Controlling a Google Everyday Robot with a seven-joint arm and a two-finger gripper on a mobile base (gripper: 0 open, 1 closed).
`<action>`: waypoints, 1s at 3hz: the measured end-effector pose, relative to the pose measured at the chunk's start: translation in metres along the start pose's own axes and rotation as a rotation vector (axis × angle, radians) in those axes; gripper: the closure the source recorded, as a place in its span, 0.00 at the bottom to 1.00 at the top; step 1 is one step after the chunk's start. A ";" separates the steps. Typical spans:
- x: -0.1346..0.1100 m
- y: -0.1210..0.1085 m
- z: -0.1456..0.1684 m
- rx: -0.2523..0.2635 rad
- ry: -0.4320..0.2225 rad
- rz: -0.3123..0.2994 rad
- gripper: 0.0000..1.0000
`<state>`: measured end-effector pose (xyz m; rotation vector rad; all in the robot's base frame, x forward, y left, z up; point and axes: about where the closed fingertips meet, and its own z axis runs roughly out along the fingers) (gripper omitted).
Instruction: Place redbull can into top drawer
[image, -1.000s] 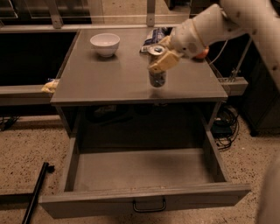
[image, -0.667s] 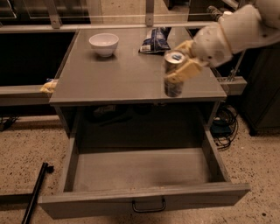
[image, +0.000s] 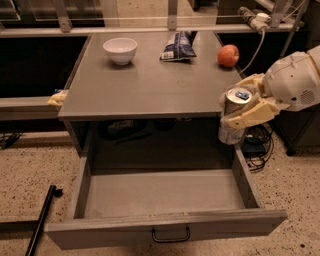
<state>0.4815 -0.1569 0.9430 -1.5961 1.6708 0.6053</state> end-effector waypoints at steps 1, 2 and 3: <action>0.027 0.003 0.030 -0.052 0.011 -0.043 1.00; 0.062 0.007 0.069 -0.098 -0.059 -0.061 1.00; 0.093 0.010 0.110 -0.143 -0.136 -0.074 1.00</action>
Offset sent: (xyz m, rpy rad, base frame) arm 0.0152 0.0173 -0.1598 0.1268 0.0156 0.1912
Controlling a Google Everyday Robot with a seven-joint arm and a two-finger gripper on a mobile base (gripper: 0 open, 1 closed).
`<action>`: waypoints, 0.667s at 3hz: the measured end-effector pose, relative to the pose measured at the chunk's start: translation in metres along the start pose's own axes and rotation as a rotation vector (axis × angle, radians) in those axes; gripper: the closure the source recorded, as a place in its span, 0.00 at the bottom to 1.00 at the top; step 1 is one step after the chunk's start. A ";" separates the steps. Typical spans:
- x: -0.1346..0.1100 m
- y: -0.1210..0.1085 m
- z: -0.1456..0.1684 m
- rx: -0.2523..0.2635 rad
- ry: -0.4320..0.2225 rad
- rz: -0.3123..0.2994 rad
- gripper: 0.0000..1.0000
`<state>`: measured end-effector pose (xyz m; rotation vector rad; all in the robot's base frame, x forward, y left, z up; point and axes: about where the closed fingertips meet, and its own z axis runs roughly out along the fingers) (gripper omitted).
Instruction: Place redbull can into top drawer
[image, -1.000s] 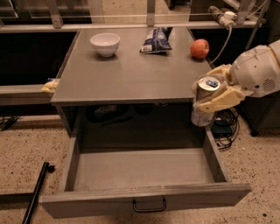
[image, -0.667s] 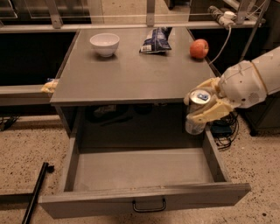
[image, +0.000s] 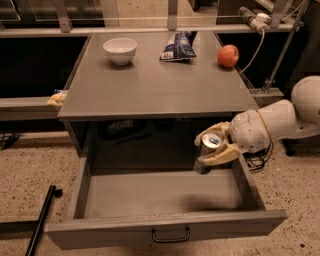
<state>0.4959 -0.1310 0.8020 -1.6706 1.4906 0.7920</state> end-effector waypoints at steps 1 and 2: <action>0.033 0.003 0.024 -0.028 -0.036 0.001 1.00; 0.065 0.006 0.039 -0.046 -0.037 0.014 1.00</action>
Offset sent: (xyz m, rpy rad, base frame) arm 0.0054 -0.0104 -0.1165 0.0264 0.0601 0.0372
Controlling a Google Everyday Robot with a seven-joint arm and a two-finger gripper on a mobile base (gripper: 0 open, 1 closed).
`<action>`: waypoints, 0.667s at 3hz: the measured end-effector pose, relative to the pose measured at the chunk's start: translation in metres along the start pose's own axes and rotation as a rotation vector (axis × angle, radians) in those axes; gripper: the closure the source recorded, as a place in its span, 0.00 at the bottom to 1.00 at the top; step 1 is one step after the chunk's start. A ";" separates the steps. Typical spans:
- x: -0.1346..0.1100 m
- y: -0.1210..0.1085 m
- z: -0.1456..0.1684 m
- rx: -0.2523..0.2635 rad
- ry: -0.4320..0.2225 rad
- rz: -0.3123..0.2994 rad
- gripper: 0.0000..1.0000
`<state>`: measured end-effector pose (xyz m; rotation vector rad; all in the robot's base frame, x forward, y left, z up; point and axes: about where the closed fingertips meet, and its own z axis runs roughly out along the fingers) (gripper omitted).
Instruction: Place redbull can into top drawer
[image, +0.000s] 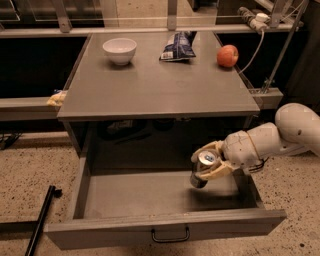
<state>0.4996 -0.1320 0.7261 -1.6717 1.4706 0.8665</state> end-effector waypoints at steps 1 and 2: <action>0.027 -0.002 0.009 -0.010 0.014 0.014 1.00; 0.048 -0.005 0.016 -0.014 0.011 0.030 1.00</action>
Offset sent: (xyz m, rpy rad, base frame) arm 0.0183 -0.0190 -0.0723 -0.0150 0.0499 -0.0181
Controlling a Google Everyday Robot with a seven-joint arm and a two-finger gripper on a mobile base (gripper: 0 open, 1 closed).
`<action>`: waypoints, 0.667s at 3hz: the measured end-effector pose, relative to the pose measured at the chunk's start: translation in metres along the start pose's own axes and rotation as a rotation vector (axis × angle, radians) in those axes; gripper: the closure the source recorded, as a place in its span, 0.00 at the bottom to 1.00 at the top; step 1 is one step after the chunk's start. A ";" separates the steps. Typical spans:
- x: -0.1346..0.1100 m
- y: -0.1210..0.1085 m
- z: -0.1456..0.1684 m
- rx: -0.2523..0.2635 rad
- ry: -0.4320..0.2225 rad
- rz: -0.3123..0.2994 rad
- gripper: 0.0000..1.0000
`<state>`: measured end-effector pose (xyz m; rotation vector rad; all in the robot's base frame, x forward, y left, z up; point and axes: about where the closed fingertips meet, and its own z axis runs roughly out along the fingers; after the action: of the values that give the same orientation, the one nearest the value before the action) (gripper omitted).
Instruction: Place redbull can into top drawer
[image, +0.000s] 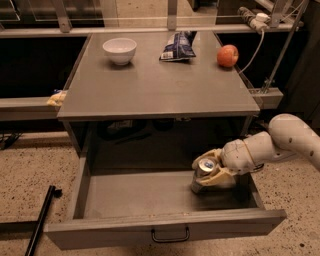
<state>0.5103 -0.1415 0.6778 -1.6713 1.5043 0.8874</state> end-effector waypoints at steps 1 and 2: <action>0.010 -0.003 0.006 -0.003 -0.012 0.004 1.00; 0.010 -0.003 0.006 -0.003 -0.012 0.004 0.81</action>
Offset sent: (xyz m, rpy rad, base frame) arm 0.0038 0.0000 -0.0121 0.0114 0.0052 0.0010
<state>0.5141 -0.1414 0.6664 -1.6631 1.4993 0.9000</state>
